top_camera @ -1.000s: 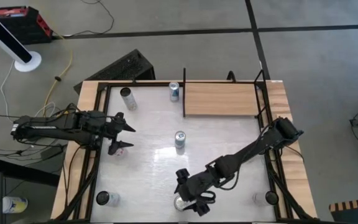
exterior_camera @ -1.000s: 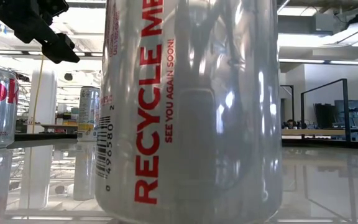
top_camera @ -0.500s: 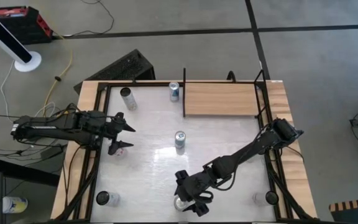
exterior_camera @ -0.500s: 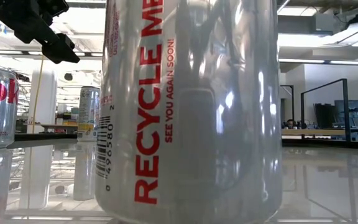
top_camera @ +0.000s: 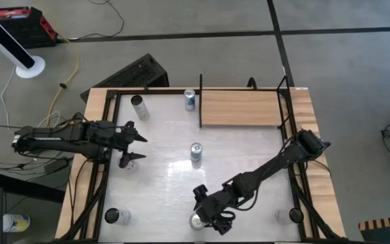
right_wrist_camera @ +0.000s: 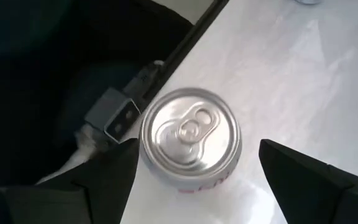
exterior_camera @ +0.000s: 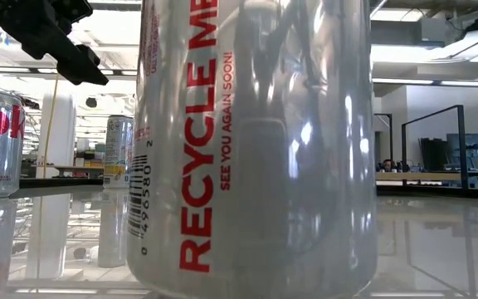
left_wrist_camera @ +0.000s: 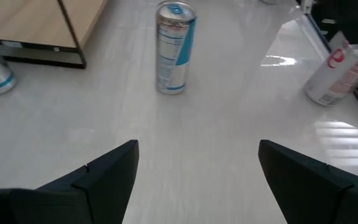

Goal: Place canned beverage on shelf
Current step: Put the bottom silver can on the shelf

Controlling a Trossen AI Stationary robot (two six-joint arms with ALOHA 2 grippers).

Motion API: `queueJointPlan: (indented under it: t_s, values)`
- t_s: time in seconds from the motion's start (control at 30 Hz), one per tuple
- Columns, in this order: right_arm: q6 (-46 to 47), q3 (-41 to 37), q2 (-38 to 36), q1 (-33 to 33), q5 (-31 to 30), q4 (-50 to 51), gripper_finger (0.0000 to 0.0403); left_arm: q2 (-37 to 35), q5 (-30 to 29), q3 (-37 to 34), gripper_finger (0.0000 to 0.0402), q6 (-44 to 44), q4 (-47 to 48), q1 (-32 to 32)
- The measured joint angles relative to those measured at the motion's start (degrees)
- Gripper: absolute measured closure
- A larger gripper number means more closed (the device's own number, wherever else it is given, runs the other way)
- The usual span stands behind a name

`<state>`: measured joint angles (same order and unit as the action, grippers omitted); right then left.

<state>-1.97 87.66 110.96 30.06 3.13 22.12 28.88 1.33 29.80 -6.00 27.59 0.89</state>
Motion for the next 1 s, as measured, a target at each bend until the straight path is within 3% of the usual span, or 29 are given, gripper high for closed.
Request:
queueJointPlan:
  t_s: [0.17,0.37,0.83,1.0]
  values:
    - [-2.88,0.0,0.0,1.59,-0.69,-0.48,0.0046,0.0,-0.66,0.0,0.0086,-0.55,0.16,0.0]
    - [-5.46,0.0,0.0,3.11,-6.51,-1.23,0.0046,-0.02,-0.66,0.0,0.0086,-0.74,0.16,0.0]
    - [-4.72,-0.75,1.07,1.55,-6.12,-6.06,0.0046,-0.01,-0.66,0.0,0.0086,-0.87,0.16,0.0]
    - [-3.81,-0.72,2.69,1.8,-2.52,-8.21,0.0046,0.0,-0.66,0.0,0.0086,-0.79,0.29,0.0]
